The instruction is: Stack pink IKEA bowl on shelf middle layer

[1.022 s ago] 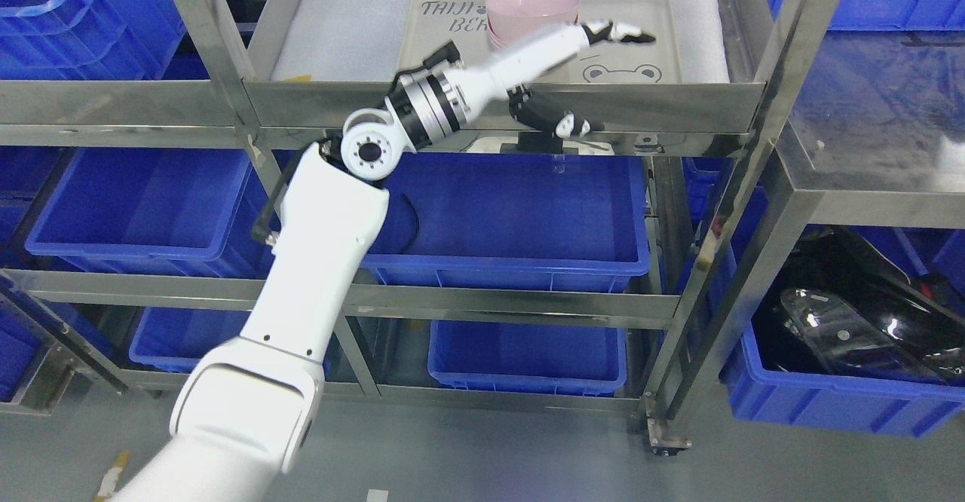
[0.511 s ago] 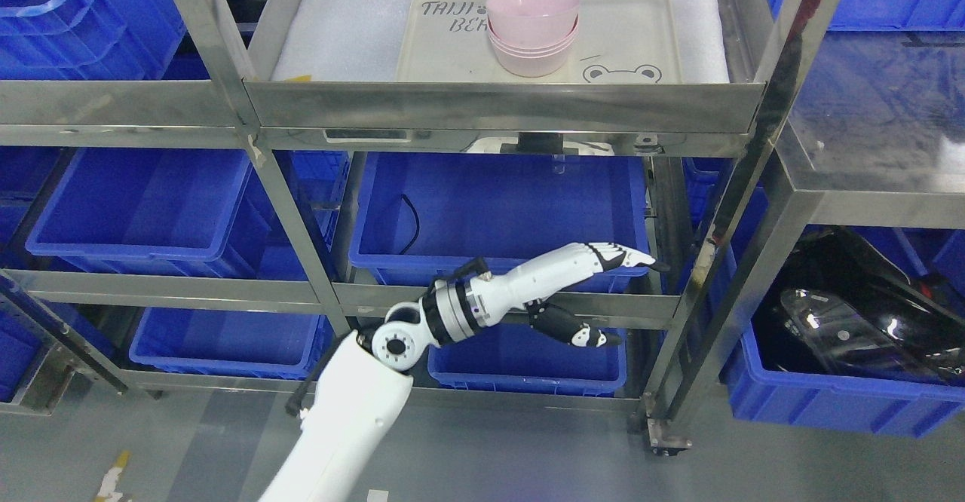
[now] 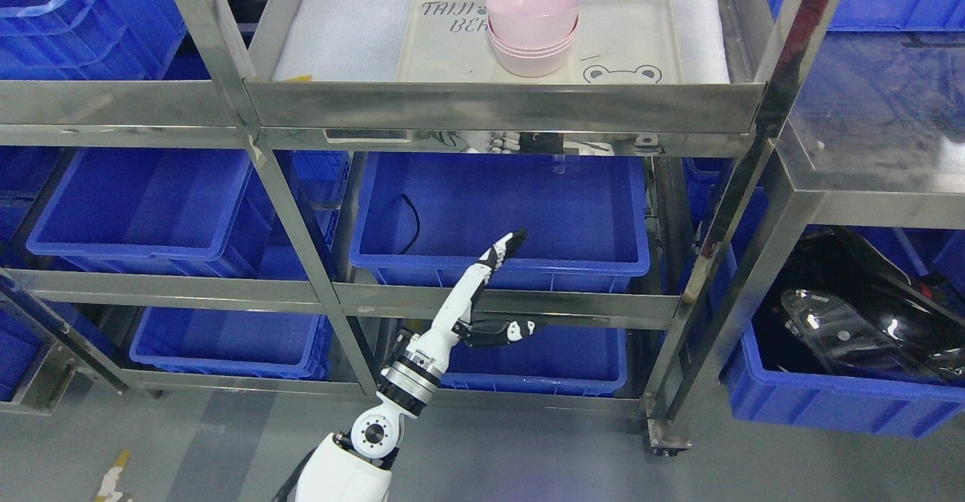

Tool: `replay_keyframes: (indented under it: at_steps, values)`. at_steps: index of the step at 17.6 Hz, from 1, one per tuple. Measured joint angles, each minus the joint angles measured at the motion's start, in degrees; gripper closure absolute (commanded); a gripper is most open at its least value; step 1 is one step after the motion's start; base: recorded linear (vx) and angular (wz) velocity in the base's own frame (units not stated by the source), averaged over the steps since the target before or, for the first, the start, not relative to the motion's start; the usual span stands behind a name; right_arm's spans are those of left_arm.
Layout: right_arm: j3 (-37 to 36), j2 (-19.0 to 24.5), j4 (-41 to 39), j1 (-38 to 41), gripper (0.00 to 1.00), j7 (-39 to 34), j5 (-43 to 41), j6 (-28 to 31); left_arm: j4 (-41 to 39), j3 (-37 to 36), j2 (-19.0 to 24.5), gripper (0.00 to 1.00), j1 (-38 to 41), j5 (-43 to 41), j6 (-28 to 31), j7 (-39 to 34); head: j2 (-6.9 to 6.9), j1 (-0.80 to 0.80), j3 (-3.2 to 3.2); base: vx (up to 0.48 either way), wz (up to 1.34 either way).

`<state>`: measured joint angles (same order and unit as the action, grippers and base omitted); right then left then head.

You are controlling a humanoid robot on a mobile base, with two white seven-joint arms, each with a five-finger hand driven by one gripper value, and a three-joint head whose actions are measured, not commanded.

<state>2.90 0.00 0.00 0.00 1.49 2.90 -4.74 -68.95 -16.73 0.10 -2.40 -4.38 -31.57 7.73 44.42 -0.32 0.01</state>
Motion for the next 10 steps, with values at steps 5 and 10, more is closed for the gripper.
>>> replay_keyframes:
  at_steps: [5, 10]
  values:
    - [0.0, 0.0, 0.0, 0.0, 0.0, 0.0, 0.0, 0.0, -6.4, 5.0, 0.0, 0.0, 1.6, 6.0, 15.9, -1.9, 0.0, 0.0, 0.0, 0.0, 0.0]
    - [0.0, 0.0, 0.0, 0.0, 0.0, 0.0, 0.0, 0.0, -11.8, 7.6, -0.1, 0.0, 3.4, 8.5, 19.9, -4.7, 0.0, 0.0, 0.0, 0.0, 0.0]
